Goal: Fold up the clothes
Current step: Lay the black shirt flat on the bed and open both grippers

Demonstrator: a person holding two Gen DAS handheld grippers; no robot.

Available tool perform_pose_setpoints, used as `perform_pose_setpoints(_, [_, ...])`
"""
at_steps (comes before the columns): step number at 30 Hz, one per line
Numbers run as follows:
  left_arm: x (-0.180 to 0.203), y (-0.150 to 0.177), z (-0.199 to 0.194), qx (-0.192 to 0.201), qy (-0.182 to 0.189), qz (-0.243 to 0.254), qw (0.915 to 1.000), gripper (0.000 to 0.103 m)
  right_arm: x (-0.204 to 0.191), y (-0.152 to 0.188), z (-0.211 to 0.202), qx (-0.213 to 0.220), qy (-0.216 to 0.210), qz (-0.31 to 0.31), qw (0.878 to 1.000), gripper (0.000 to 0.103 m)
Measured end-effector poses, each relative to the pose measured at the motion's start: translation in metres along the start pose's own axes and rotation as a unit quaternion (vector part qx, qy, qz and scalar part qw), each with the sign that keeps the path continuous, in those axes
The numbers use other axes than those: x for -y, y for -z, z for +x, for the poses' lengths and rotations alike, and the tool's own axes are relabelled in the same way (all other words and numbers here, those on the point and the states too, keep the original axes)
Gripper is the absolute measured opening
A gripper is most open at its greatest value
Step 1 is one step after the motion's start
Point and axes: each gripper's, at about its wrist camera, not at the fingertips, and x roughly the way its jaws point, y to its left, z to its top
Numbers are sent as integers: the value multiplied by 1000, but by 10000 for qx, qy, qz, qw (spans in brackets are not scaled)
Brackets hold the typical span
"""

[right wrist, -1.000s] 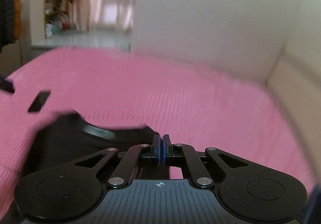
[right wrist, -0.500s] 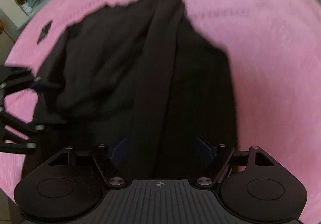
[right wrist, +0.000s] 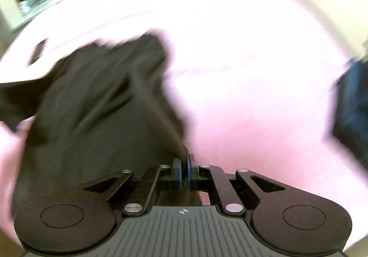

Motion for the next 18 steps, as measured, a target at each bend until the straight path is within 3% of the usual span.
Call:
perform_pose_setpoints(3, [-49,37,2,-601,-1141,-471,9905,8,49,-34,-2,348,1077,-19,9936,4])
perform_pose_setpoints(4, [-57,48,7,-885,-1494,-638,9827,8,60,-41,3,354,1405,65,9894,17])
perform_pose_setpoints(5, [-65,57,11,-1169,-1801,-818,9733,16,69,-46,8,314,1626,203,9860,34])
perform_pose_setpoints(6, [-66,65,15,-1388,-1939,-1043,9655,23,74,-50,12,326,1687,355,9845,81])
perform_pose_setpoints(7, [-62,70,16,-1470,-1921,-1294,9616,35,72,-52,16,408,1535,529,9859,96])
perform_pose_setpoints(8, [-58,76,17,-1551,-1902,-1543,9571,39,68,-52,20,451,1328,657,9879,96])
perform_pose_setpoints(10, [-37,83,19,-1502,-1576,-2017,9549,44,46,-45,28,286,881,604,9939,96])
perform_pose_setpoints(14, [31,89,35,-1254,-304,-2681,9547,48,-9,-1,49,-245,-219,435,9985,96])
perform_pose_setpoints(18, [100,107,48,-1060,964,-3203,9364,51,-51,69,58,-1018,-913,320,9901,96])
